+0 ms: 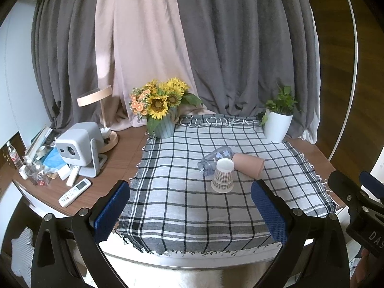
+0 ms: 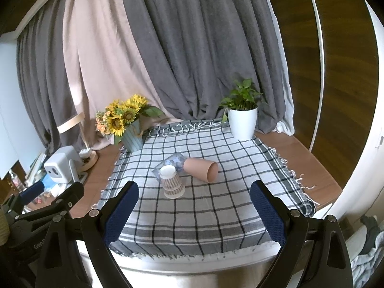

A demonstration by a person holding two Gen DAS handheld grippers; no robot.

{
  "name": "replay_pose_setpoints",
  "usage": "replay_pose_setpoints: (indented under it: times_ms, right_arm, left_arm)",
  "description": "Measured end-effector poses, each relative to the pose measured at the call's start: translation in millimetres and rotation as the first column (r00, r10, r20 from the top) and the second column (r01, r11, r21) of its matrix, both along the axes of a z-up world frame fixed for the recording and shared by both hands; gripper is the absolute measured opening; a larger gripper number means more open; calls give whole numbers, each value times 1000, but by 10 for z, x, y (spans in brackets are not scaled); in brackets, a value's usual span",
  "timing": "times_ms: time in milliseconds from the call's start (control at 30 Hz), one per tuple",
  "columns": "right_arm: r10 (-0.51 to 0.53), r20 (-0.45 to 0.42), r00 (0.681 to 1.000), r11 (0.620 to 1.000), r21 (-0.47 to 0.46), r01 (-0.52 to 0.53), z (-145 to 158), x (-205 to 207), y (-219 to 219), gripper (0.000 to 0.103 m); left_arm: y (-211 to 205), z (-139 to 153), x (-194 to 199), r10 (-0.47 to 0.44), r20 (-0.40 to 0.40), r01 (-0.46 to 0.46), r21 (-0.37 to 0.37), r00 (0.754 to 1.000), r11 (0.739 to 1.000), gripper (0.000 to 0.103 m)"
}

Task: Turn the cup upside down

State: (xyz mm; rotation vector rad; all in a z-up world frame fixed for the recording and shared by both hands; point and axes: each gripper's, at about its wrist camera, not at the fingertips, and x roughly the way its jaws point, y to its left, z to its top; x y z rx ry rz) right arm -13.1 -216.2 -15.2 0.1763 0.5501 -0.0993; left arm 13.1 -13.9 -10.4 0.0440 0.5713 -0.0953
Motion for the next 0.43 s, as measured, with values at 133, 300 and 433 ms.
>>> replay_pose_setpoints:
  times_ms: [133,300,433]
  right_arm:
    - [-3,-1,1000,1000,2,3,-4,-12,-17,94]
    - [-6,1,1000,1000,3,6,-18,-25,-32,94]
    - [-6,-1,1000,1000,3,6,-18,-23,-34,94]
  left_arm:
    - [-11,1,1,1,2,-1,-1,1000,1000,103]
    - [-31,3,-2,-1,1,1,-1,1000,1000,103]
    - [-57,5,5,0,0,0,-1,1000,1000,103]
